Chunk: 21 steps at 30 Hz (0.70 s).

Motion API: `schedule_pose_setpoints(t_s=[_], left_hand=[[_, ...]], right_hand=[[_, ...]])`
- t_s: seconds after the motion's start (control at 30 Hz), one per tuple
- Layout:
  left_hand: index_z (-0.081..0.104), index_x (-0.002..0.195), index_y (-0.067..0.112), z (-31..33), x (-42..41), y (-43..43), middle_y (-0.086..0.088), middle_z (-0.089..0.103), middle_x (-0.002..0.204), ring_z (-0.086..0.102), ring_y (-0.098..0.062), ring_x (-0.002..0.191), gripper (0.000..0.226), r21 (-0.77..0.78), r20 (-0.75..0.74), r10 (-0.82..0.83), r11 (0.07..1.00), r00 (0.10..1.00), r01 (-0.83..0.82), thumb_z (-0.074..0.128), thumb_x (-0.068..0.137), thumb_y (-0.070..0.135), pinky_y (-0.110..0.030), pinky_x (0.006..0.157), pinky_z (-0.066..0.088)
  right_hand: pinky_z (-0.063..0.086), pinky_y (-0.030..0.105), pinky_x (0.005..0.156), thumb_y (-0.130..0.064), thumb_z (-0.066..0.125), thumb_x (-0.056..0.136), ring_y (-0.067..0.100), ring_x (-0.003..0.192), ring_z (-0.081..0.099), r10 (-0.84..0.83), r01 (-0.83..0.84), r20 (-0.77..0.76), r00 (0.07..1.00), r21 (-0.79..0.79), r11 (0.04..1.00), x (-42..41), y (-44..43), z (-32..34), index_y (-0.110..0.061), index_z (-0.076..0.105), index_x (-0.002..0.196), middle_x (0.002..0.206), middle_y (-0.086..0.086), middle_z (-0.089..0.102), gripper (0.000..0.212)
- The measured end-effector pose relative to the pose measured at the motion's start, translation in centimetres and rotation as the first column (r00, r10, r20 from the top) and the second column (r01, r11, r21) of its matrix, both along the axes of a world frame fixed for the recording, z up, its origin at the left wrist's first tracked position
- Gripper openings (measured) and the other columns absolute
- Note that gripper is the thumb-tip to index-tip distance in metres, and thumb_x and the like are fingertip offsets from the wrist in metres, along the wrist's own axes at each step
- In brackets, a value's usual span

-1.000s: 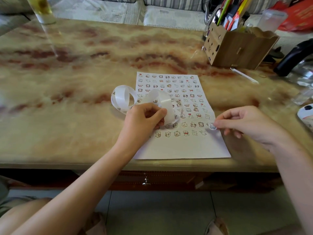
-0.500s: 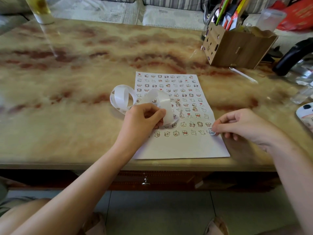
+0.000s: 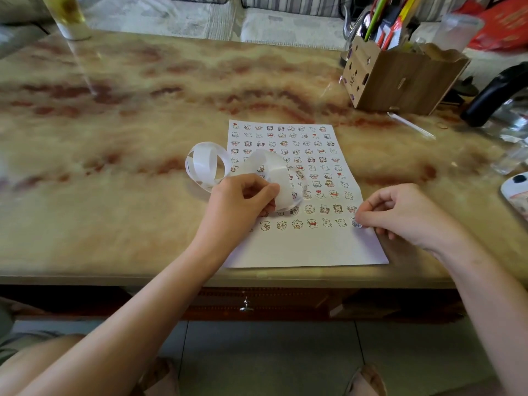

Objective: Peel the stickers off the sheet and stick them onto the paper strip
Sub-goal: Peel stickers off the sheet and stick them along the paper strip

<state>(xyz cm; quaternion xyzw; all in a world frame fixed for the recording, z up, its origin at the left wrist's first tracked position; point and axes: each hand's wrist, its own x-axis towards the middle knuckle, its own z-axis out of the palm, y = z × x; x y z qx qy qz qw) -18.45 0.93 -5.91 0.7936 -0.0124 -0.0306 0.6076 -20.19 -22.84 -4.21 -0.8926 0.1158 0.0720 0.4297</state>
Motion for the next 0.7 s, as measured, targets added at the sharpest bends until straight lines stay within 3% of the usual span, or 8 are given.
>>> schedule_pose_setpoints(t_s=[0.2,0.33,0.47,0.57,0.7], left_hand=[[0.070,0.075,0.007,-0.1,0.1,0.0,-0.008,0.073,0.071,0.063,-0.013,0.065,0.020,0.010,0.001,0.004,1.000,1.000,-0.004,0.063,0.090,0.019,-0.042,0.079,0.054],[0.070,0.076,0.006,-0.2,0.1,0.0,-0.006,0.072,0.069,0.063,-0.012,0.064,0.021,0.018,0.006,0.000,1.000,1.000,0.000,0.063,0.091,0.019,-0.041,0.079,0.054],[0.070,0.076,0.006,-0.2,0.2,0.0,-0.006,0.072,0.069,0.065,-0.014,0.066,0.020,0.008,-0.005,0.001,1.000,1.000,-0.001,0.063,0.090,0.018,-0.043,0.080,0.054],[0.070,0.076,0.005,-0.2,0.2,0.0,-0.006,0.072,0.069,0.065,-0.016,0.067,0.020,0.003,-0.006,0.000,1.000,1.000,0.000,0.063,0.090,0.018,-0.045,0.081,0.054],[0.070,0.077,0.005,-0.3,0.2,0.1,-0.006,0.072,0.070,0.066,-0.018,0.069,0.020,0.002,-0.010,0.001,1.000,1.000,-0.001,0.063,0.090,0.018,-0.044,0.084,0.054]], right_hand=[[0.037,0.030,0.051,-0.009,0.076,0.075,0.020,0.055,0.051,-0.005,0.006,0.028,1.000,-0.019,1.000,0.1,0.0,-0.5,-0.009,0.068,0.072,0.056,0.000,0.065,0.009],[0.035,0.025,0.050,-0.010,0.078,0.074,0.010,0.050,0.051,0.013,-0.011,0.050,0.999,-0.048,0.999,0.1,-0.1,-0.6,-0.010,0.068,0.071,0.050,-0.005,0.062,0.011],[0.035,0.027,0.060,-0.017,0.083,0.070,0.016,0.060,0.050,0.012,-0.008,0.051,0.999,-0.075,0.997,0.2,-0.4,-0.5,-0.011,0.067,0.076,0.062,0.003,0.059,0.018],[0.036,0.027,0.051,-0.019,0.084,0.070,0.018,0.055,0.047,-0.022,0.022,0.006,1.000,-0.079,0.997,0.2,-0.8,-0.4,-0.013,0.058,0.084,0.065,0.002,0.056,0.030],[0.042,0.028,0.049,-0.018,0.079,0.076,0.018,0.051,0.048,0.012,-0.015,-0.020,1.000,-0.128,0.992,0.3,-1.1,0.0,-0.014,0.058,0.082,0.068,0.004,0.059,0.022]])
